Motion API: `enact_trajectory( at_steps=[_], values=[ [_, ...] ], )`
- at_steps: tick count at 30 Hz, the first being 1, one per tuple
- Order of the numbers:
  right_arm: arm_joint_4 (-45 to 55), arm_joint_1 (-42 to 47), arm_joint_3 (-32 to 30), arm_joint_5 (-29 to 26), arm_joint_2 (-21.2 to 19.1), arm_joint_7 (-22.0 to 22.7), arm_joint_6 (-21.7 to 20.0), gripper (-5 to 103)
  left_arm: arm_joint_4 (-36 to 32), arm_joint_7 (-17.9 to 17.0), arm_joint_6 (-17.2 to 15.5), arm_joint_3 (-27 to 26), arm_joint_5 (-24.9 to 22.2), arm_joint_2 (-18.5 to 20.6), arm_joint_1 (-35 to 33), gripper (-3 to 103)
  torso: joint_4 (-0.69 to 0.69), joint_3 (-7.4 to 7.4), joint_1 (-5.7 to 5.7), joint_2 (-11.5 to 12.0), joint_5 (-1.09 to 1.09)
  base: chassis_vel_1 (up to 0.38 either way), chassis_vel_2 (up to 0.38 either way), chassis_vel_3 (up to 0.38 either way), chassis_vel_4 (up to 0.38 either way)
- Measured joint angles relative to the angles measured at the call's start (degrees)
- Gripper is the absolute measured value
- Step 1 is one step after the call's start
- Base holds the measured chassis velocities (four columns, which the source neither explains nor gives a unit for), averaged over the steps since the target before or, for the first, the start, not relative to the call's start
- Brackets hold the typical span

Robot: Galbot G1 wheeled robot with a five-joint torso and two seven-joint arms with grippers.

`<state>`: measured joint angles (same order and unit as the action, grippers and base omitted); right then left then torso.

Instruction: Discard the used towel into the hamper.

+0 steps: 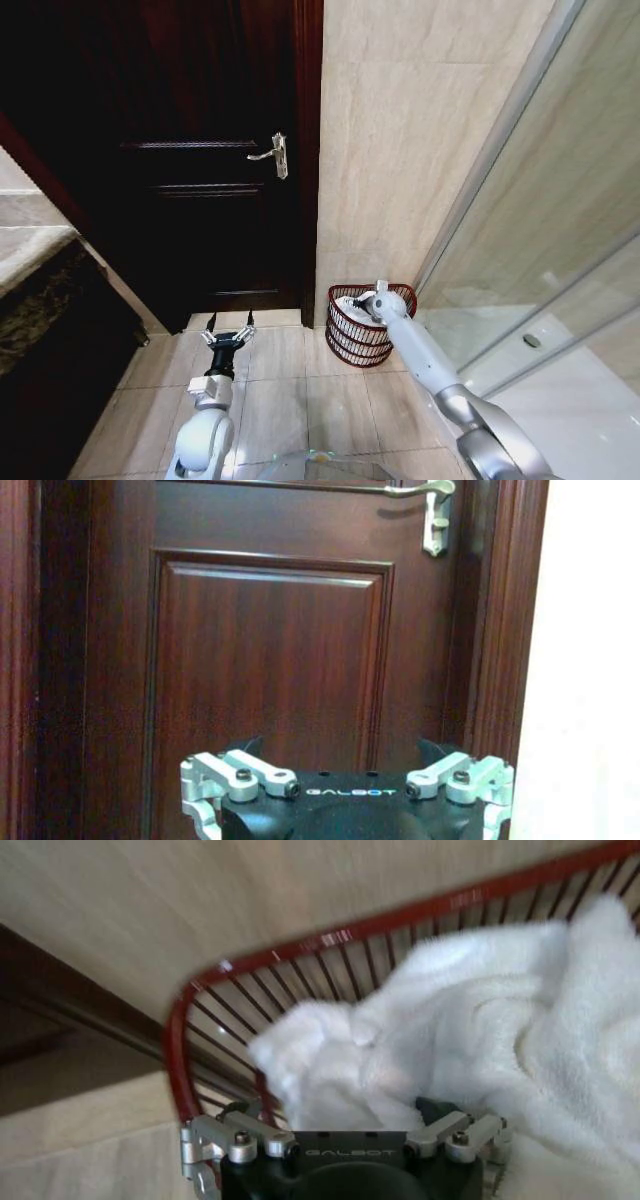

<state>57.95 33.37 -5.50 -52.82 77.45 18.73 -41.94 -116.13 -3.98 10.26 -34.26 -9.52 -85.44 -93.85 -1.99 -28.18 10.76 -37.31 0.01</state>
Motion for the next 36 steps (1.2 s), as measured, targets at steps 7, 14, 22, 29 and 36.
enact_trajectory(
  at_steps=[7, 14, 22, 29, 36],
  values=[
    [-5.6, -0.4, -1.8, 4.3, 1.2, -3.7, 0.1, 100, -0.1, 0.0, -0.1, 0.2, 0.1, 0.0, -0.3, 100, 0.00, 0.01, 0.00, 0.0, -0.02, 0.000, 0.000, 0.000, 0.000],
    [-8.2, -0.4, -3.4, 5.1, 1.6, -5.1, 0.1, 100, -0.6, 0.1, -0.2, 0.6, 0.7, -0.6, -1.0, 100, -0.01, 0.01, 0.00, 0.0, 0.00, 0.000, 0.000, 0.000, 0.000],
    [-3.5, 1.1, -4.1, 9.1, -0.6, -8.5, 0.0, 100, -0.7, 0.1, -0.2, 0.9, 1.2, -0.9, -1.3, 100, 0.01, -0.01, 0.00, 0.0, 0.01, 0.000, 0.000, 0.000, 0.000],
    [11.5, 5.4, -6.2, 9.7, -3.9, -7.0, 0.1, 100, -0.5, 0.2, 0.2, 1.4, 1.9, -0.9, -1.6, 100, 0.02, 0.00, 0.00, 0.0, -0.01, 0.000, 0.000, 0.000, 0.000],
    [30.5, 17.5, -10.5, 13.5, -6.8, -6.4, 1.4, 100, -0.1, 0.6, 0.2, 2.5, 1.5, 0.3, -1.7, 100, 0.02, 0.01, 0.00, 0.0, -0.01, 0.000, 0.000, 0.000, 0.000]
  ],
)
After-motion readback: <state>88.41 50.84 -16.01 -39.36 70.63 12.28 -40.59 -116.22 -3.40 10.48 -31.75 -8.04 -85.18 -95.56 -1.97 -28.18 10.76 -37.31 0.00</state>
